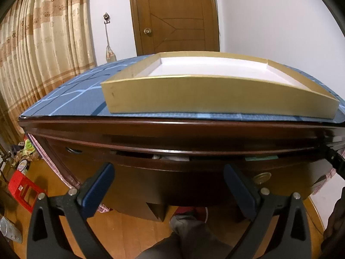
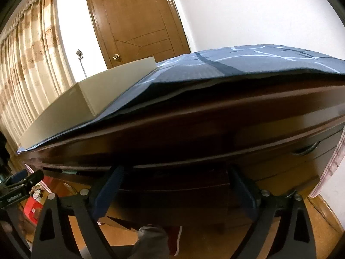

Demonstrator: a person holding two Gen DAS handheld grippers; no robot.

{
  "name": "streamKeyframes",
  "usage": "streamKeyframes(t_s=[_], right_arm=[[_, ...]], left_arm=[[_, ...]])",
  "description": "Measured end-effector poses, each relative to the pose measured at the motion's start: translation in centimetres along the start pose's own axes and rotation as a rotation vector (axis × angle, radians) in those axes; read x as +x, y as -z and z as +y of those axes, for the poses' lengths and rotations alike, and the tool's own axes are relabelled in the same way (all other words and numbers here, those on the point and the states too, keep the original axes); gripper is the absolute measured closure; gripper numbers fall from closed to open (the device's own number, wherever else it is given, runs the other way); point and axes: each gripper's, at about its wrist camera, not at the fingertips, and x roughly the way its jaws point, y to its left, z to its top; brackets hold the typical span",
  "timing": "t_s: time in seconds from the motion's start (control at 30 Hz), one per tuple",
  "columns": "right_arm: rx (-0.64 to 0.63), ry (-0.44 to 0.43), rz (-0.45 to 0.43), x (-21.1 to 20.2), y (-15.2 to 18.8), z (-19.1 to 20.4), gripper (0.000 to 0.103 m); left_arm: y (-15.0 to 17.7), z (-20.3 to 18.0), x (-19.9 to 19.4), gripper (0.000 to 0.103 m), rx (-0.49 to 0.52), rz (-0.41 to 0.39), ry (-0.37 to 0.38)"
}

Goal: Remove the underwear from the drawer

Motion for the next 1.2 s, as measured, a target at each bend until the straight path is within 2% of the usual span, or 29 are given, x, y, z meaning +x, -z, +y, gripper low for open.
streamKeyframes(t_s=[0.23,0.4,0.77,1.2], right_arm=[[0.001,-0.005,0.008,0.3,-0.1,0.5,0.007],[-0.031,0.026,0.028,-0.2,0.3,1.3,0.007],[0.013,0.067,0.077,-0.1,0.0,1.7,0.008],[0.027,0.105,0.123,-1.9,0.9,2.1,0.008]], left_arm=[[-0.2,-0.4,0.6,0.001,-0.005,0.002,0.012],[-0.3,-0.7,0.8,0.001,-0.001,0.009,0.015],[-0.4,-0.8,0.6,0.001,-0.004,0.008,0.013],[0.3,-0.5,0.3,0.001,0.016,0.030,0.010]])
